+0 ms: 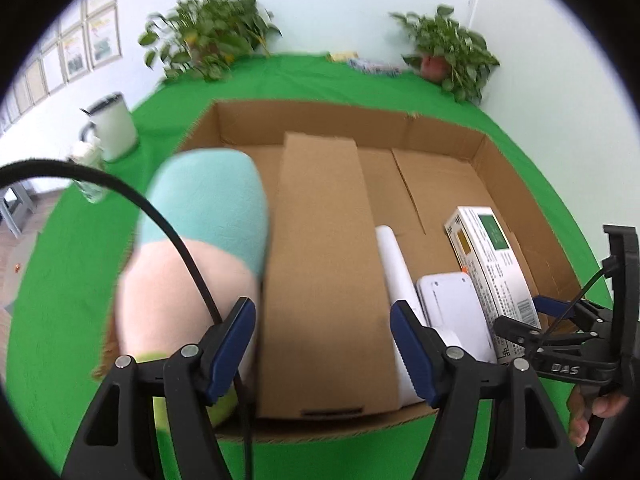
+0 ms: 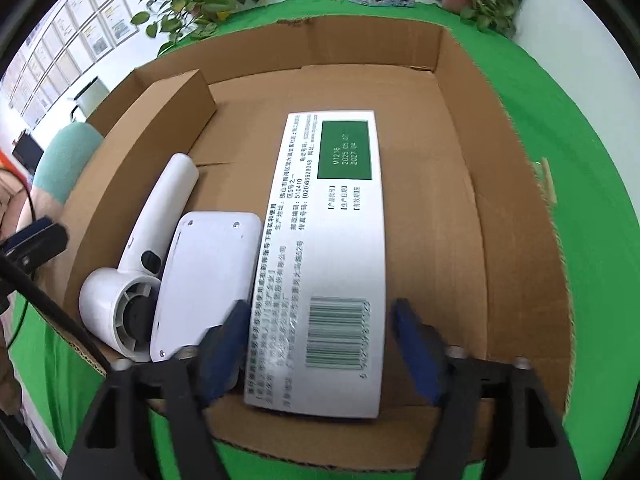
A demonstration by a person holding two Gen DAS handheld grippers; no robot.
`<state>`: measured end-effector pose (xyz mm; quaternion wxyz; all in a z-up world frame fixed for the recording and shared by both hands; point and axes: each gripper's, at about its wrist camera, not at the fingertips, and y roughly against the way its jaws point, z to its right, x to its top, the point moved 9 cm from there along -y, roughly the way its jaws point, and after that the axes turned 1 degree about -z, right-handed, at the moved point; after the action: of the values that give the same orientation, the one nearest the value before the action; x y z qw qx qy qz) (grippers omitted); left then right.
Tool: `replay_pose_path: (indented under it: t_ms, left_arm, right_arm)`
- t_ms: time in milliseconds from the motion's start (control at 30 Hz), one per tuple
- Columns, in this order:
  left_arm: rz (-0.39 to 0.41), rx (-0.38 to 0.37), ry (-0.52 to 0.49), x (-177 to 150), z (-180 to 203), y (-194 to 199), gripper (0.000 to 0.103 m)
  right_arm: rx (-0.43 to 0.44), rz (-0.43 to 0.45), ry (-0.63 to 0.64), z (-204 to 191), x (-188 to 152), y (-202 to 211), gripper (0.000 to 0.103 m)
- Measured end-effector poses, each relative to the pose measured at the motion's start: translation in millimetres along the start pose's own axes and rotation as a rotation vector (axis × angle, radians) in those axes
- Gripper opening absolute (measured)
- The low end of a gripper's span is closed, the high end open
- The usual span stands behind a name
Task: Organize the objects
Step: 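Withdraw the right gripper up from the box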
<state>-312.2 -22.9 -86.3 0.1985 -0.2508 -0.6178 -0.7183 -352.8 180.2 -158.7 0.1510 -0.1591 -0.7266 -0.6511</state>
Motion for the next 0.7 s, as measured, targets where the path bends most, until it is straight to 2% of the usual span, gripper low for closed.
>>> replay_pose_path:
  t_ms: [67, 167, 200, 233, 300, 333, 433, 500, 533, 633, 700]
  left_arm:
    - [0.070, 0.025, -0.026, -3, -1, 20, 0.069]
    - [0.199, 0.091, -0.091, -15, 5, 58, 0.072]
    - [0.257, 0.125, -0.110, -20, 4, 71, 0.080]
    - [0.303, 0.152, -0.117, -25, 5, 80, 0.083]
    - [0.402, 0.206, -0.117, -45, 2, 100, 0.083]
    - [0.427, 0.229, -0.114, -52, 0, 102, 0.083]
    - [0.459, 0.269, -0.094, -74, -1, 94, 0.083]
    - [0.450, 0.261, -0.075, -80, 9, 79, 0.083]
    - [0.448, 0.260, -0.073, -82, 11, 75, 0.083]
    - [0.454, 0.268, -0.066, -75, 22, 59, 0.083]
    - [0.473, 0.304, -0.068, -65, 26, 48, 0.085]
  right_arm:
    - [0.033, 0.035, 0.011, -8, 0, 10, 0.098]
    - [0.042, 0.129, 0.058, -26, -1, 34, 0.102]
    - [0.031, 0.174, 0.075, -32, -3, 44, 0.102]
    - [0.019, 0.240, 0.086, -38, -5, 55, 0.102]
    - [0.004, 0.365, 0.082, -49, -10, 74, 0.102]
    - [0.003, 0.442, 0.070, -54, -14, 84, 0.102]
    - [-0.008, 0.569, 0.050, -63, -26, 92, 0.103]
    - [-0.074, 0.605, 0.067, -65, -30, 87, 0.103]
    - [-0.105, 0.608, 0.071, -65, -32, 83, 0.103]
    - [-0.114, 0.600, 0.044, -60, -34, 76, 0.103]
    - [-0.119, 0.591, 0.014, -52, -34, 72, 0.103]
